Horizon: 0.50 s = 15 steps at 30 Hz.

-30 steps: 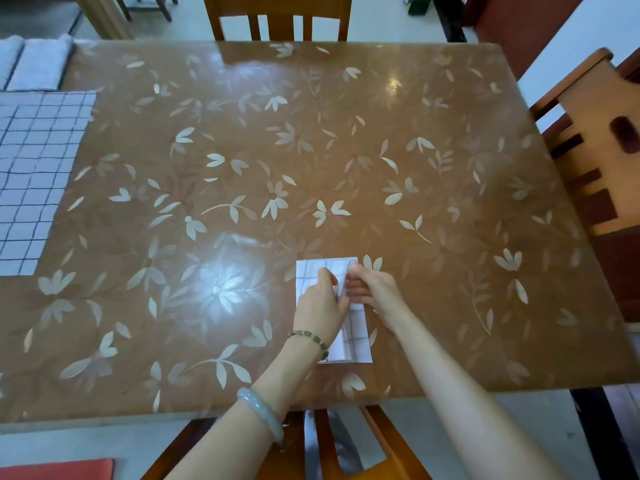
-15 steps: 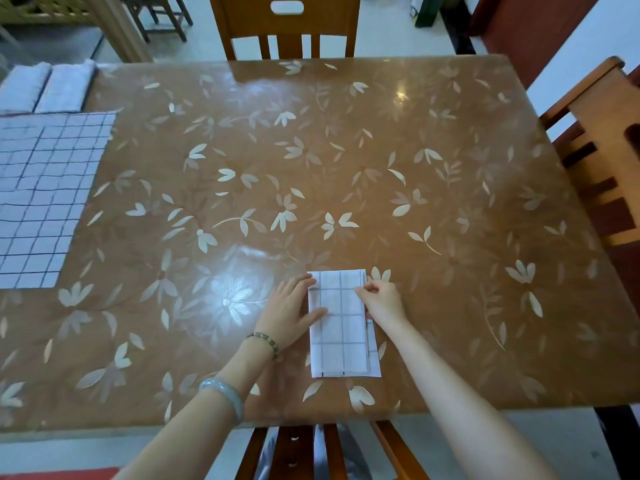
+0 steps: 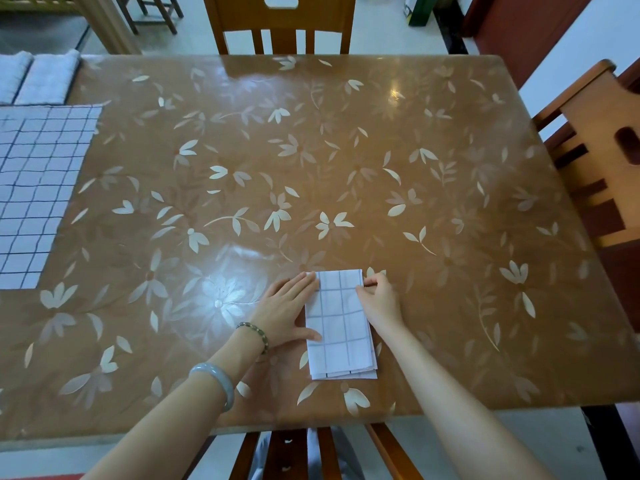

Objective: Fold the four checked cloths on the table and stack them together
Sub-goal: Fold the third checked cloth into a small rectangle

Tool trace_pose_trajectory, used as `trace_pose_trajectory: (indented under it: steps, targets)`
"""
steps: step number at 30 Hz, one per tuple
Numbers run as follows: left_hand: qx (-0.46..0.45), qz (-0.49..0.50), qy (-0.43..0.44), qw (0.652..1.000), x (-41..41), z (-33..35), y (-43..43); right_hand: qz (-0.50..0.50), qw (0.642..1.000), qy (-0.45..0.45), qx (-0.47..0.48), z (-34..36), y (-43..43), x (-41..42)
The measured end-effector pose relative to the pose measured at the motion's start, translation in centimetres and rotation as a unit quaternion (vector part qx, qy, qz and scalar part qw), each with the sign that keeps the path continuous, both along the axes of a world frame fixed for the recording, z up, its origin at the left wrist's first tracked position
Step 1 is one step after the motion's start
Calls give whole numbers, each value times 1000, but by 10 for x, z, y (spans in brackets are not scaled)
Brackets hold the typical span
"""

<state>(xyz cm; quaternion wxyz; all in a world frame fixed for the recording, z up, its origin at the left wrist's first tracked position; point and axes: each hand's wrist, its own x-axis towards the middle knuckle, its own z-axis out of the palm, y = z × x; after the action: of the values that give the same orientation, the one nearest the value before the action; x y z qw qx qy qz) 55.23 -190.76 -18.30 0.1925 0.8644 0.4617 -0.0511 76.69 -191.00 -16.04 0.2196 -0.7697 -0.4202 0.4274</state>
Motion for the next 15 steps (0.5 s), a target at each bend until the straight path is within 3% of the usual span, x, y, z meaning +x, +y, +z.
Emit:
trace_pose_trajectory:
  steps: [10,13,15]
  targets:
    - [-1,12,58,998,5,3,-1,-4,999,-39,-21,0,6,-1]
    - [21,-3,57,998,5,-1,-1,51,984,-167,-24,6,9,0]
    - [42,-5,51,998,5,-4,-2,121,949,-290,0,9,10,-1]
